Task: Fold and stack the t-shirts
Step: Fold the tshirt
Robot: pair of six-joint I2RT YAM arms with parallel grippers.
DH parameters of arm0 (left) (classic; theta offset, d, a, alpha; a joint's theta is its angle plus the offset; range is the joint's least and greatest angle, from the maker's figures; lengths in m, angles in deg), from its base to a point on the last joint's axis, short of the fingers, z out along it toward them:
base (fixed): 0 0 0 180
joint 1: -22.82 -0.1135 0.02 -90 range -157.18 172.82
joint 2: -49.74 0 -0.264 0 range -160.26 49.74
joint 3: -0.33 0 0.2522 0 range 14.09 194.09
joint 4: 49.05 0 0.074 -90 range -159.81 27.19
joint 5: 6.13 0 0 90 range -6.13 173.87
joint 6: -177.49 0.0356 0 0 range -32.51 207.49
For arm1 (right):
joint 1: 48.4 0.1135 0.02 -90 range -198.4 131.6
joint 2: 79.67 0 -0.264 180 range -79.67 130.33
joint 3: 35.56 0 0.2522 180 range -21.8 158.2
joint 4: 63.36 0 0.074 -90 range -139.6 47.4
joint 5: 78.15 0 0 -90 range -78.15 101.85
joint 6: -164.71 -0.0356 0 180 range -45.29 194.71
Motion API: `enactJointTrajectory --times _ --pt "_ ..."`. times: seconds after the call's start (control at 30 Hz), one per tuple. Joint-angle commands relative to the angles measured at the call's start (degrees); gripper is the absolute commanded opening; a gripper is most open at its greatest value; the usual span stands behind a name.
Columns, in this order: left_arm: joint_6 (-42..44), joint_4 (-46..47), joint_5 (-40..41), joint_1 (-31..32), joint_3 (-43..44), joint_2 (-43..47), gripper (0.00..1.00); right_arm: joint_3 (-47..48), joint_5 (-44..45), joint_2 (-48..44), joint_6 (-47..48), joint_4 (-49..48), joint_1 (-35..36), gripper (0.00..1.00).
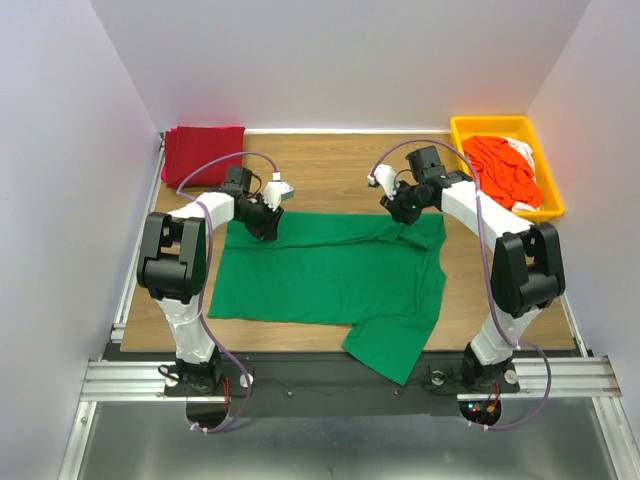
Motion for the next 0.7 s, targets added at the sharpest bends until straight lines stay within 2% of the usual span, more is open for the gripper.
enactJointTrajectory --times 0.0,0.23,0.37,0.67 --pt "0.0 -1.3 0.8 -0.3 0.5 -2.2 0.38 -1.5 -1.6 -0.7 1.4 3.4 0.9 0.30" --pt "-0.1 -1.5 0.5 -0.3 0.8 -2.5 0.38 -2.5 0.2 1.9 1.8 3.2 3.1 0.31" --pt "0.0 -1.6 0.5 -0.3 0.9 -2.5 0.38 -1.7 1.4 4.5 1.3 3.0 3.2 0.38" --pt "0.1 -1.4 0.6 -0.4 0.9 -2.8 0.38 -1.7 2.3 7.0 1.4 2.6 3.4 0.37"
